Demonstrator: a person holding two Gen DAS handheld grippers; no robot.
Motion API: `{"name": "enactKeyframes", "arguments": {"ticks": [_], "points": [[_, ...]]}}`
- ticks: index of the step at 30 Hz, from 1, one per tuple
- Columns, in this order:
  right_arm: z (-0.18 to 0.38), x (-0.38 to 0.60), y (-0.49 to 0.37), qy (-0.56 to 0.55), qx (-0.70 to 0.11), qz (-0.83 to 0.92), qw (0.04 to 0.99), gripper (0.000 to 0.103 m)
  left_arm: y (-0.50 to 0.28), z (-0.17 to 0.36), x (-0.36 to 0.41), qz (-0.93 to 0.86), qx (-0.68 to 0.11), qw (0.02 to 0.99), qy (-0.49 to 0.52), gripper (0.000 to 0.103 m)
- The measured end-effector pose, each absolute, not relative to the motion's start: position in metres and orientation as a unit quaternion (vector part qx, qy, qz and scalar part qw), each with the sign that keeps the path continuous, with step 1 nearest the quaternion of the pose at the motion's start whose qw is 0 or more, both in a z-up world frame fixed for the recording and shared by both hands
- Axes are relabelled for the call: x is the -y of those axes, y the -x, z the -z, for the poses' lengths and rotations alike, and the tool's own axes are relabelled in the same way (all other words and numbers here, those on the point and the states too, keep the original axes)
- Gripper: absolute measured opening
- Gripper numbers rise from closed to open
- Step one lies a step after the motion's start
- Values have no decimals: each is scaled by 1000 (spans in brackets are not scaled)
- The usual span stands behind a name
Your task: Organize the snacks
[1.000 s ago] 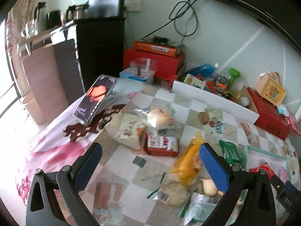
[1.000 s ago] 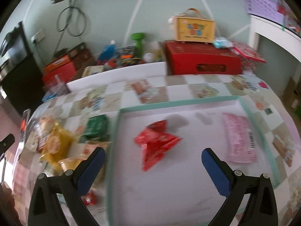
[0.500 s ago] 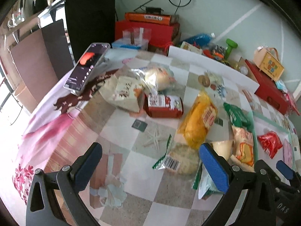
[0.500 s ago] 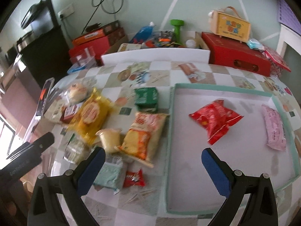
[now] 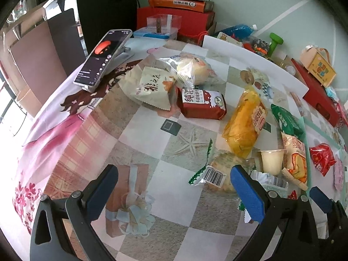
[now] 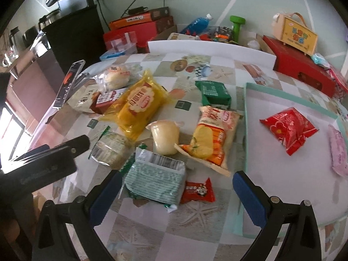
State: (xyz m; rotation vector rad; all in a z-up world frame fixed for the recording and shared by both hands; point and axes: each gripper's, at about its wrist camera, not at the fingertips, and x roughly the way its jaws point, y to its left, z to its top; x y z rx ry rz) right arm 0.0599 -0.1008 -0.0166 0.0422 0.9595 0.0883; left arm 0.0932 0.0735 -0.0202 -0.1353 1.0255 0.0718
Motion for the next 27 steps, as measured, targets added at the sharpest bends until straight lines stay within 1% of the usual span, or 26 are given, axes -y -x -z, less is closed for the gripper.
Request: {"name": "enactKeyframes", "arguments": {"ticks": [3,5,8,19,27], "points": [[19,96,-61,-20,-459,-55,887,102,-96,22,-71,-28,-493,867,66,103],[24,91,-63,-16,-464,-62,884,93,-96,22,-70,-24,-493,867,66,103],[30,87,-64,-9,-469,-67,881,87,-98,23,-67,-10,-494,867,72,103],[41,88,-67,-9,-482,-61,874,87,-109,42,-41,51,-520,851,55,103],[42,87,-67,-5,-485,-59,873,87,-117,55,-36,34,-537,842,35,103]]}}
